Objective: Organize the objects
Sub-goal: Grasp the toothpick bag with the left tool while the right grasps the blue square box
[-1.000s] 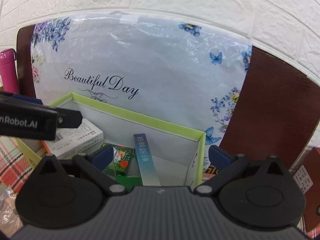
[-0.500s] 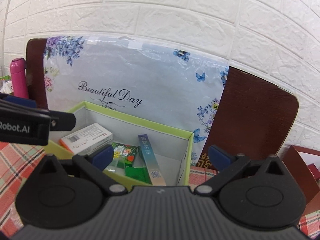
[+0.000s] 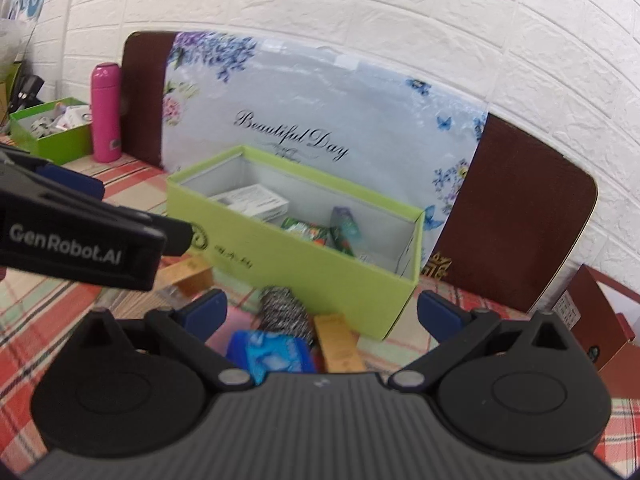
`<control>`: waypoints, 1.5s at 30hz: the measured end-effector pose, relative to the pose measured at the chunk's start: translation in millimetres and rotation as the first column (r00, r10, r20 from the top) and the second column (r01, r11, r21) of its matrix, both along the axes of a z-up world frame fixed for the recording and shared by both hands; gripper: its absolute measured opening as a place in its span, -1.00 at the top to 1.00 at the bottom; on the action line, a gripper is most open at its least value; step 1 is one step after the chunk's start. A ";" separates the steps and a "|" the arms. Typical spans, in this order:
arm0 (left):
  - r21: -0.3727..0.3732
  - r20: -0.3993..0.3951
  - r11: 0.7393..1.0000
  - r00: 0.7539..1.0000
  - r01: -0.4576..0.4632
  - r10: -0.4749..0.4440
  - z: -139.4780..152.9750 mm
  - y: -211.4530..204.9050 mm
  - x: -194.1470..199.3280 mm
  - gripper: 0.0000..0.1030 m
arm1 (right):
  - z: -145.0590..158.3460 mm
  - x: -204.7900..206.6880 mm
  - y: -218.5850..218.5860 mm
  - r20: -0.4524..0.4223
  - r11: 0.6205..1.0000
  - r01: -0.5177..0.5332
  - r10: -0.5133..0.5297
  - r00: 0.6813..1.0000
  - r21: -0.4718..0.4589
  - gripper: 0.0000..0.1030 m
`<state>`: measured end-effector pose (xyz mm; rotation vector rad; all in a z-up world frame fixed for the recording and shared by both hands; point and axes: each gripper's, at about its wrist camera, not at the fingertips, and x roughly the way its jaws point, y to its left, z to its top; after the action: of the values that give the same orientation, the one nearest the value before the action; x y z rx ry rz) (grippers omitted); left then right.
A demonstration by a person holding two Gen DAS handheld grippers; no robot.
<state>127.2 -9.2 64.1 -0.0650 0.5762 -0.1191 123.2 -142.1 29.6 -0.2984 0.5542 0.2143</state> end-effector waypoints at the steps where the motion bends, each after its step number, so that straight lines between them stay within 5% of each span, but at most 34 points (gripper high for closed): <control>1: -0.008 -0.007 1.000 1.000 -0.008 0.008 -2.6 2.1 -3.2 -0.72 | -3.3 -4.6 1.0 -0.010 1.000 -0.003 0.003 1.000 0.005 -1.00; 13: -0.010 -0.121 0.995 0.988 -0.102 0.100 -42.8 25.8 -21.6 -0.72 | -35.8 -37.1 14.5 -0.135 0.996 -0.024 0.034 0.990 0.081 -1.00; 25: -0.002 -0.177 0.995 0.980 -0.097 0.095 -73.7 36.0 -7.9 -0.72 | -66.9 -48.0 15.0 -0.203 0.988 -0.028 0.060 0.977 0.154 -1.00; 28: 0.001 -0.187 0.996 0.978 -0.088 0.087 -80.9 39.0 -1.0 -0.72 | -74.2 -60.2 10.4 -0.166 0.989 -0.024 0.049 0.985 0.149 -0.49; 32: 0.000 -0.194 0.996 0.977 -0.086 0.084 -85.0 41.6 8.1 -0.72 | -78.9 -77.2 -3.3 -0.140 0.984 0.009 0.017 0.990 0.180 0.63; 36: -0.048 -0.191 0.997 0.980 -0.065 0.054 -80.8 43.7 5.6 -0.72 | -80.6 -98.4 -25.1 -0.190 0.969 0.027 0.021 0.982 0.244 0.88; 40: -0.060 -0.170 0.998 0.985 0.002 -0.012 -78.2 35.7 -1.7 -0.72 | -84.3 -120.7 -38.2 -0.266 0.967 -0.004 0.074 0.961 0.254 0.88; 43: 0.007 -0.141 1.000 0.990 0.007 -0.006 -81.5 28.7 4.0 -0.72 | -67.0 -119.6 -41.8 -0.206 0.966 -0.021 0.076 0.976 0.256 0.83; 45: 0.026 -0.147 1.000 0.989 -0.014 0.017 -83.5 26.5 13.7 -0.72 | -51.9 -106.1 -45.4 -0.143 0.961 -0.017 0.058 0.988 0.276 0.33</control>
<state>140.8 17.3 -19.5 -0.0541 0.7247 -0.0925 17.1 -187.5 -22.3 -0.0232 0.6600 0.3488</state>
